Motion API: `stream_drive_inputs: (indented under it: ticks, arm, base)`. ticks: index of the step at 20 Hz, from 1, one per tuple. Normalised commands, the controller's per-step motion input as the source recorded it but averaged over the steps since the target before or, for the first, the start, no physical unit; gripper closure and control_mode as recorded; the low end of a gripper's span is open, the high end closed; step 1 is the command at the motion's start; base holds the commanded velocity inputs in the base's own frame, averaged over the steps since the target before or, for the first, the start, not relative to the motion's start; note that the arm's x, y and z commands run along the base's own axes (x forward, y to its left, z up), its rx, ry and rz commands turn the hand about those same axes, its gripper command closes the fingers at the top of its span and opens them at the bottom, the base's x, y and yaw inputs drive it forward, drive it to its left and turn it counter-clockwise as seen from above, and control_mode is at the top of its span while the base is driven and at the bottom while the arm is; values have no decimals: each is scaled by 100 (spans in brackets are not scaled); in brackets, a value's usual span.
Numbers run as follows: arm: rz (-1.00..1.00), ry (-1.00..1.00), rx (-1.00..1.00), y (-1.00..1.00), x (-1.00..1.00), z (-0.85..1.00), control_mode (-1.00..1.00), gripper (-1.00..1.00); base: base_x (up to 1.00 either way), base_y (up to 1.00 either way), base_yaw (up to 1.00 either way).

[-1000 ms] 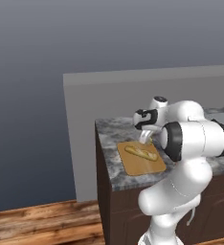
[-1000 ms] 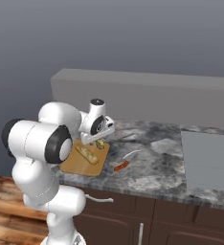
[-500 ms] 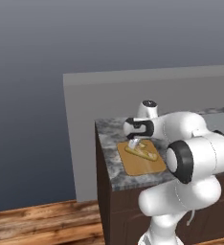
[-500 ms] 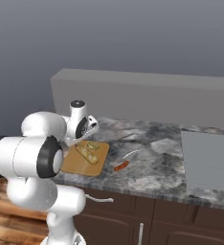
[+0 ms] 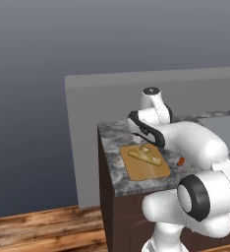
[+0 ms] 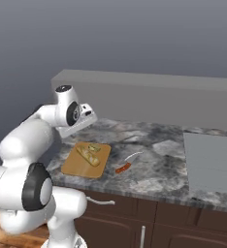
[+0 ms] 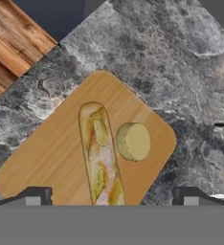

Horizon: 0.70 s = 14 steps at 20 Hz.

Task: Retrieve the sausage and cheese from the fridge and place them on the cutting board on the counter.

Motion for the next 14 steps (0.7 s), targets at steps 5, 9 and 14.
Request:
stream_drive_inputs:
  ticks: [5, 9, 14]
  arm:
    - [-23, 0, 9, -67, -93, 27, -100, -100]
    - [-19, 0, 30, -30, -57, 96, -100, -100]
    - [-18, 0, 25, 0, -44, 92, -100, -100]
  base:
    - [0, 0, 0]
    - [0, 0, 0]
    - [0, 0, 0]
